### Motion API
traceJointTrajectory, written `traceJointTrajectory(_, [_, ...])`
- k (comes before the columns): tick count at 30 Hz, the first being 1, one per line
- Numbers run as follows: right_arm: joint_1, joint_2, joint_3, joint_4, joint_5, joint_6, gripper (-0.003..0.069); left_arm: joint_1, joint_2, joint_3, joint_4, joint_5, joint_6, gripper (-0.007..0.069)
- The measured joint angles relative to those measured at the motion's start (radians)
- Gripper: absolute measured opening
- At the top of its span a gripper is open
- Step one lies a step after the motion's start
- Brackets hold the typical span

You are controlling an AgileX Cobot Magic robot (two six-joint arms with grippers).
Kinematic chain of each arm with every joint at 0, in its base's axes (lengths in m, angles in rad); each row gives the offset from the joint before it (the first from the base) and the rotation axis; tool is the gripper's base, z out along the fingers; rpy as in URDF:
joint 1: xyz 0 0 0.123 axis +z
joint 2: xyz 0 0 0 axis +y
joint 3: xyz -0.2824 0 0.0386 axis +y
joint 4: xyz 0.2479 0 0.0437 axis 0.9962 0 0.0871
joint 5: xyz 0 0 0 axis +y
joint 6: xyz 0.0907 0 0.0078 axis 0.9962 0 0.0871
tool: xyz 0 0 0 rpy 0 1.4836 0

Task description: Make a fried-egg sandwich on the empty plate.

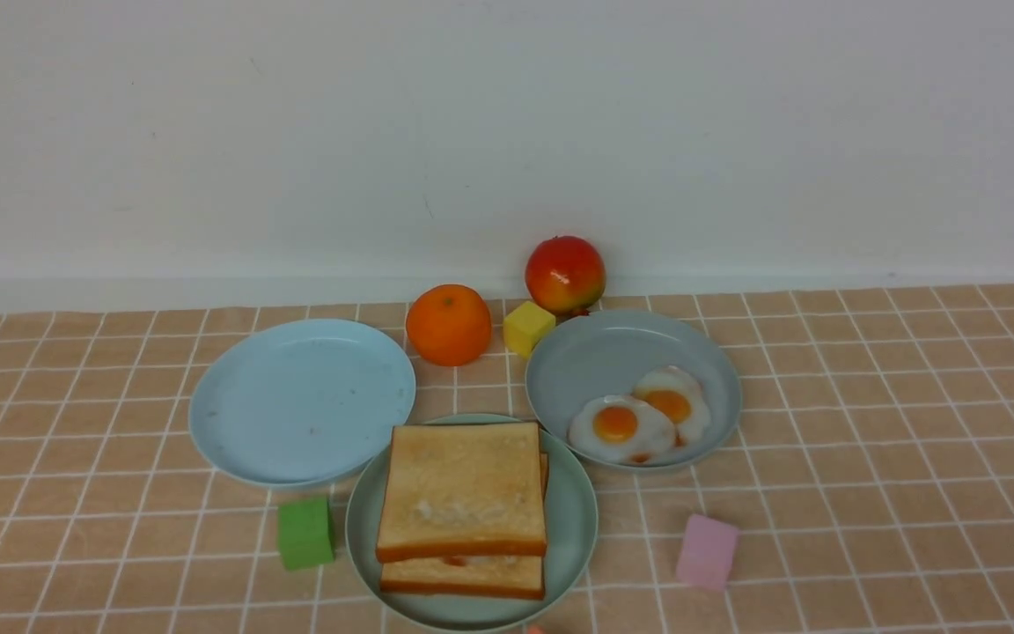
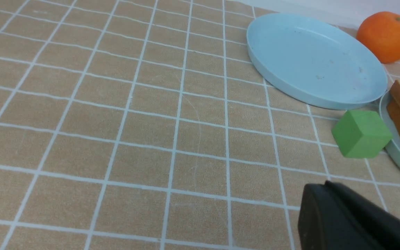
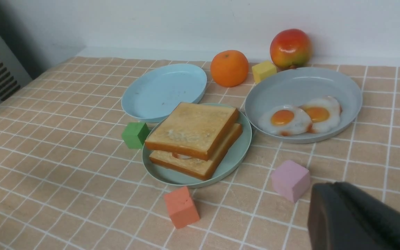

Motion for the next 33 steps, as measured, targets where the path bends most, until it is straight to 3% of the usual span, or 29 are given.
traceJointTrajectory(22, [-0.008, 0.000, 0.000, 0.000, 0.000, 0.000, 0.0043, 0.000, 0.000, 0.000, 0.001, -0.002, -0.003, 0.0000])
traceJointTrajectory(33, [-0.226, -0.093, 0.085, -0.083, -0.068, 0.000, 0.0051, 0.000, 0.000, 0.000, 0.001, -0.003, -0.004, 0.0000])
